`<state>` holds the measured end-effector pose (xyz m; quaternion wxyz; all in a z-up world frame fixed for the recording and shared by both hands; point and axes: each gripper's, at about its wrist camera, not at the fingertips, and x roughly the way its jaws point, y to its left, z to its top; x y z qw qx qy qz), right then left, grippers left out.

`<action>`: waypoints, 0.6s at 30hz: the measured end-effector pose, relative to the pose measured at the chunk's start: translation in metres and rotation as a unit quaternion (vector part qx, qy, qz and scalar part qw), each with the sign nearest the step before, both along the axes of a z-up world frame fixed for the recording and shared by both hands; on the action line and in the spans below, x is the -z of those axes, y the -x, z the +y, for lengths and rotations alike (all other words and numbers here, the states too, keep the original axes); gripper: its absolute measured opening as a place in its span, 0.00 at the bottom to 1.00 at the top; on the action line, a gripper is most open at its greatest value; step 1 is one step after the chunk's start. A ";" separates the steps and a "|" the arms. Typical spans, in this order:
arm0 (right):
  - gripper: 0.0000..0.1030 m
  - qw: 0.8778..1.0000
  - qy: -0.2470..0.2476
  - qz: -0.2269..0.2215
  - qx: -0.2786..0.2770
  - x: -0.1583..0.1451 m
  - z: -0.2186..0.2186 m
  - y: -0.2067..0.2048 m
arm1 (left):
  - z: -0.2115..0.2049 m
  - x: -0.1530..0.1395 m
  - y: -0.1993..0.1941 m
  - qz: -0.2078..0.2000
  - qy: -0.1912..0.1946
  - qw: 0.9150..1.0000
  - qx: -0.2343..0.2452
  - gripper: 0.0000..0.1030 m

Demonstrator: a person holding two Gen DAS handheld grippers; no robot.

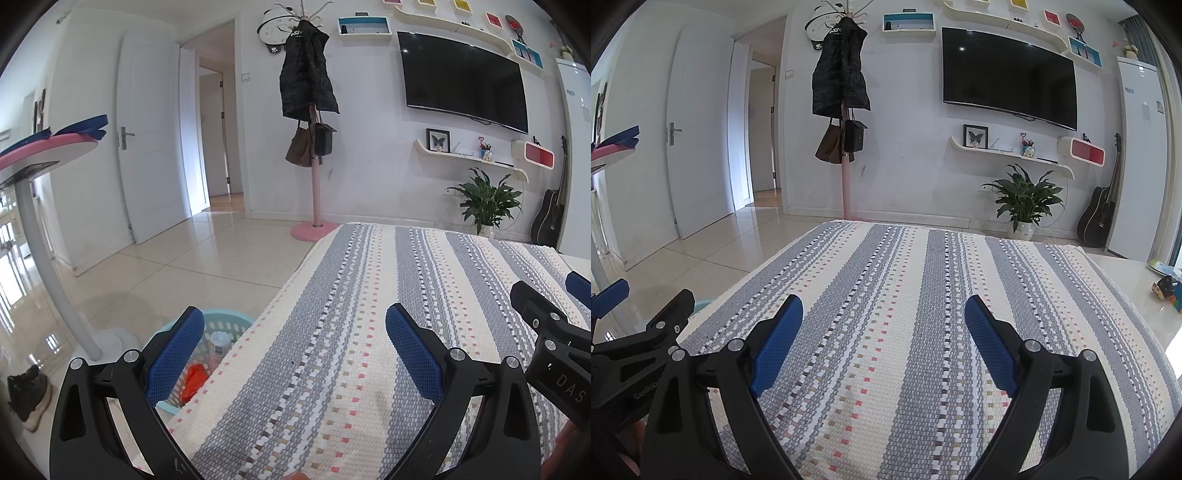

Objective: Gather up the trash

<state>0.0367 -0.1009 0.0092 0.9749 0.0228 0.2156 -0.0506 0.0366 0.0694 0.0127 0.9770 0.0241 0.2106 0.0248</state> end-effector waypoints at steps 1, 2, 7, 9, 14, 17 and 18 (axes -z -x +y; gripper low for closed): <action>0.83 1.000 0.000 0.000 0.000 0.000 0.000 0.000 | 0.000 0.000 0.000 0.000 0.000 1.000 0.000 0.93; 0.83 1.000 0.000 0.000 0.000 0.000 0.000 0.000 | 0.000 0.000 0.000 0.000 0.000 1.000 0.000 0.93; 0.83 1.000 0.000 0.001 0.000 0.000 0.000 -0.001 | -0.001 -0.001 0.000 0.002 0.000 1.000 -0.001 0.93; 0.83 1.000 0.000 0.000 0.001 0.000 0.001 0.000 | -0.002 -0.001 0.000 0.000 -0.002 1.000 -0.001 0.93; 0.84 1.000 -0.001 0.000 0.001 0.000 0.001 -0.001 | -0.004 -0.002 0.001 -0.004 -0.009 1.000 -0.003 0.93; 0.85 1.000 -0.001 0.000 0.002 0.000 0.001 -0.001 | -0.002 -0.002 0.000 -0.005 -0.010 1.000 -0.005 0.93; 0.85 1.000 -0.001 0.000 0.002 0.000 0.001 -0.001 | -0.002 -0.003 0.001 -0.006 -0.011 1.000 -0.006 0.93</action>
